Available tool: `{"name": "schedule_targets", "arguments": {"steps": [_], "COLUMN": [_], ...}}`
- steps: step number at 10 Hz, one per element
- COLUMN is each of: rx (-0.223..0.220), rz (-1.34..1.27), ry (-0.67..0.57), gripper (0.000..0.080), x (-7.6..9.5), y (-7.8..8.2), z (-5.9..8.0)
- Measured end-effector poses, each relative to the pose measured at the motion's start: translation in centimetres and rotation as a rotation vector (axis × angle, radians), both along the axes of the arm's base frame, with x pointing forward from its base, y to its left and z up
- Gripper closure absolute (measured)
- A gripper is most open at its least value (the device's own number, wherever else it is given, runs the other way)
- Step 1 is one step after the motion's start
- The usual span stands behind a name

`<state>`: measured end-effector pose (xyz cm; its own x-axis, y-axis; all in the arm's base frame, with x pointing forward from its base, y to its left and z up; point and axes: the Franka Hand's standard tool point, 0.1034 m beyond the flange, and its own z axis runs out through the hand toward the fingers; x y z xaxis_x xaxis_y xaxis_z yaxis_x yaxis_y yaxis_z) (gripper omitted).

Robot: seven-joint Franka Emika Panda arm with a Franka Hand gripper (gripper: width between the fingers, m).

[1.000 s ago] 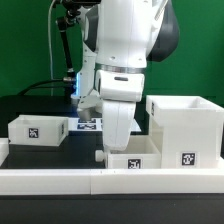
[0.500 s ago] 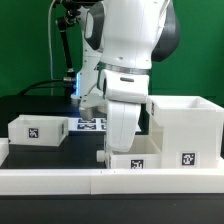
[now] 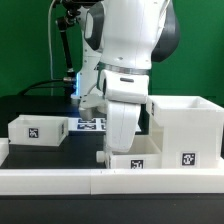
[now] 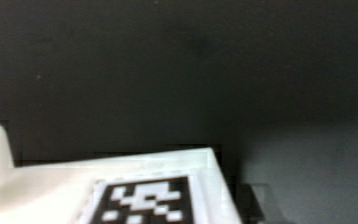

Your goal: Assemble drawer

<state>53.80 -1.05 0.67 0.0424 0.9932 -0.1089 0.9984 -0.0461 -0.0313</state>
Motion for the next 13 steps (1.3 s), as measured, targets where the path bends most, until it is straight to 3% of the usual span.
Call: {"name": "schedule_targets", "arguments": {"steps": [5, 10, 11, 13], "rx": [0.018, 0.019, 0.019, 0.024], "rz": [0.018, 0.018, 0.018, 0.017], "ry": [-0.051, -0.046, -0.046, -0.049], "gripper": [0.0743, 0.0750, 0.0653, 0.0377], "x": [0.6, 0.5, 0.5, 0.6], "y": [1.1, 1.2, 1.2, 2.0], "z": [0.2, 0.0, 0.0, 0.0]}}
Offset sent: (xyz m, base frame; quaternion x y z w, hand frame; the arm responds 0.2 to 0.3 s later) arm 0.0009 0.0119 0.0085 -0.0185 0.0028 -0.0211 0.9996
